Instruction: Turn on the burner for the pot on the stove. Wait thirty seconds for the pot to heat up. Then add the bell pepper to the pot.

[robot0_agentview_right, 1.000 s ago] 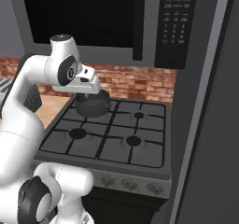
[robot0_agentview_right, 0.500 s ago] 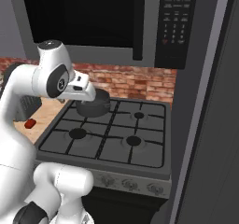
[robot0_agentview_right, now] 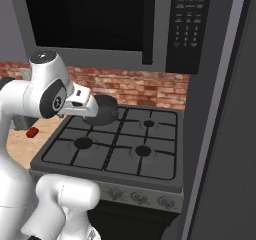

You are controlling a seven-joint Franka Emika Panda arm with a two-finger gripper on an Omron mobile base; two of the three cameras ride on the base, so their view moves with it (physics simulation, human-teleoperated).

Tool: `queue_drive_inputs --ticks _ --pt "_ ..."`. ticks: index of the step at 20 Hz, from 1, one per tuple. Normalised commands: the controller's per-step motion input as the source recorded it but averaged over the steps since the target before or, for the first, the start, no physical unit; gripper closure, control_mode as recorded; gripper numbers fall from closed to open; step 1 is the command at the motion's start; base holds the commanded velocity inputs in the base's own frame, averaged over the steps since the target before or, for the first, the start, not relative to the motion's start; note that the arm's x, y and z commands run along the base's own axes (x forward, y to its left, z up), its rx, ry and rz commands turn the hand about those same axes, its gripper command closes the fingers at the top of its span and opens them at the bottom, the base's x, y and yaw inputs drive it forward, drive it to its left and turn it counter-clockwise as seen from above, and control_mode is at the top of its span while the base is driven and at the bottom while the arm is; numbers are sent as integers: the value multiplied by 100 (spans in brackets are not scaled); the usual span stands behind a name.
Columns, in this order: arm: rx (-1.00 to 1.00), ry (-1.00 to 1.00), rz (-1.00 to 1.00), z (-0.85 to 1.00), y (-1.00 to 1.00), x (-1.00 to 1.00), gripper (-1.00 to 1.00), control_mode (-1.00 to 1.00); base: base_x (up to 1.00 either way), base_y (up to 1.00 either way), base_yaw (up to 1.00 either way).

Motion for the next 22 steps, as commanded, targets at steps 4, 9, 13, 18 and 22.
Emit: queue_drive_inputs --ticks 4,9,13,18,22 --pt "0 0 0 0 0 -32 -100 -100 0 0 0" --pt "0 1 0 0 2 -34 -100 -100 0 0 0" --pt "0 0 0 0 0 0 -100 100 -63 1 0" --pt "0 0 0 0 0 0 -100 100 -79 0 0" --pt "0 0 0 0 0 0 -100 100 -77 0 0"
